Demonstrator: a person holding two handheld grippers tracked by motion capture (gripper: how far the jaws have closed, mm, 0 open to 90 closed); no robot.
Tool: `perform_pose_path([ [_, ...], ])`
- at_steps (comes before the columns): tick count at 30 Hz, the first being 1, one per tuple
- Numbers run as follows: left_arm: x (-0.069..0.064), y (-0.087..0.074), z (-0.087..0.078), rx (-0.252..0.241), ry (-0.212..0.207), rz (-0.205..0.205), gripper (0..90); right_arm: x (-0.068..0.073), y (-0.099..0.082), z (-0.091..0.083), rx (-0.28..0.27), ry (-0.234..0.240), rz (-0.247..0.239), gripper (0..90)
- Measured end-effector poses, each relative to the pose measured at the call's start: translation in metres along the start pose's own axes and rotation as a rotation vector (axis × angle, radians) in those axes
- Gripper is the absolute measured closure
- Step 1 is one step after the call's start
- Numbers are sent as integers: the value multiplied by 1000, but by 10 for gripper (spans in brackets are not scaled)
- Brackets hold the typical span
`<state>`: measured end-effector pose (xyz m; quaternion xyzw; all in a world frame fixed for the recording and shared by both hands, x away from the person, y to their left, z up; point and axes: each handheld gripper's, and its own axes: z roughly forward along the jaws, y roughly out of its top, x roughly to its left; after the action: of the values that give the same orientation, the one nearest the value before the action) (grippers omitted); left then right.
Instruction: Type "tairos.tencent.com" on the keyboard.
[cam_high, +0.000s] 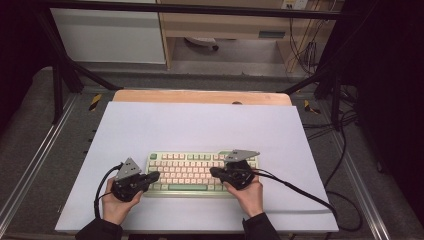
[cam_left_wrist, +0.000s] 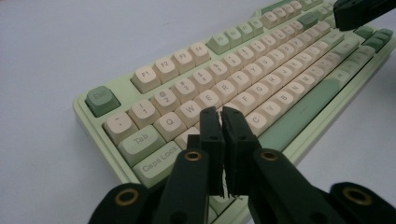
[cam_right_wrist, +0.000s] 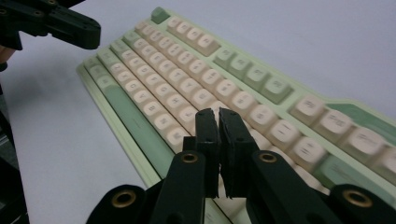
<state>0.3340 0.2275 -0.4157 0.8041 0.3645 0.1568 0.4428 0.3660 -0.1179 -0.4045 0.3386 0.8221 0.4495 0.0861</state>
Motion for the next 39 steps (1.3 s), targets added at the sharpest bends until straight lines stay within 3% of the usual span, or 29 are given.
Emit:
perform_pose_path([
  [5, 5, 0, -3, 29, -12, -3, 727, -18, -10, -27, -6, -25, 29, 763],
  [13, 17, -5, -13, 40, 48, 4, 443, -42, -33, -58, -31, -83, 39, 475],
  [16, 23, -11, -18, 40, 54, -11, 362, -50, -42, -67, -15, -96, 46, 348],
  [23, 28, -21, -22, 44, 68, 6, 155, -67, -65, -81, -31, -110, 104, 191],
  [26, 30, -27, -24, 49, 70, 1, 96, -72, -74, -85, -35, -113, 126, 138],
  [31, 35, -35, -28, 42, 52, -11, 74, -78, -88, -91, -27, -115, 138, 68],
  [39, 37, -39, -26, 61, 35, -13, 73, -76, -99, -92, -9, -104, 121, 13],
])
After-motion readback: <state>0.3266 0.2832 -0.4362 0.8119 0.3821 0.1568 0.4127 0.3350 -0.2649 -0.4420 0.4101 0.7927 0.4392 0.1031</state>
